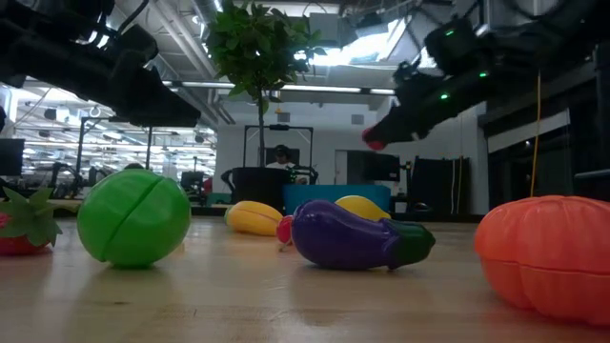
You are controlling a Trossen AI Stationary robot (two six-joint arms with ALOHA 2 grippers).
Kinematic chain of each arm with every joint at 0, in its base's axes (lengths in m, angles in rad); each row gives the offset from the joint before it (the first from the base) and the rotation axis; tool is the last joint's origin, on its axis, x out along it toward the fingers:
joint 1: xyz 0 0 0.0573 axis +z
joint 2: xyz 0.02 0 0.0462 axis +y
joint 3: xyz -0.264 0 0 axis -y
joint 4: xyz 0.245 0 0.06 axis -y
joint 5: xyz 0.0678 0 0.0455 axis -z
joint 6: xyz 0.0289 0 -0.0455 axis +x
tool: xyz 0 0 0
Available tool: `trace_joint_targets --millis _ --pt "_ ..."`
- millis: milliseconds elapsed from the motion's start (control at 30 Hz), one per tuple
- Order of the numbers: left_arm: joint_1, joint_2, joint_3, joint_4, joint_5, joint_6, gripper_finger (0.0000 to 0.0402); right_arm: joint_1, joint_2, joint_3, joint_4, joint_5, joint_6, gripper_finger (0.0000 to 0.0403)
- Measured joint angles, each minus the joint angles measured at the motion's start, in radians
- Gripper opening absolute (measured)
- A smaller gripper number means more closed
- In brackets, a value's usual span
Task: Pick and placing Produce into tupperware
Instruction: Put the red strawberry into the blue container
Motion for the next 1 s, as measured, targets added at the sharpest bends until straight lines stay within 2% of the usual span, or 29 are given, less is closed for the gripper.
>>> trace_joint_targets --millis 200,433,733,1000 --pt "0.0 0.0 0.0 0.0 0.0 0.0 0.0265 -0.106 0.17 0.189 -0.205 -0.251 -0.076 0.019" --pt "0.0 0.0 0.0 -0.001 0.0 0.0 0.0265 -0.177 0.328 0.446 -0.514 -0.403 -0.197 0.019" --pt "0.0 0.0 0.0 -0.012 0.0 0.0 0.0265 -0.209 0.486 0.716 -0.772 -0.413 -0.317 0.019" --pt "0.0 0.0 0.0 -0.016 0.0 0.0 0.0265 -0.221 0.622 0.862 -0.906 -0.368 -0.325 0.019"
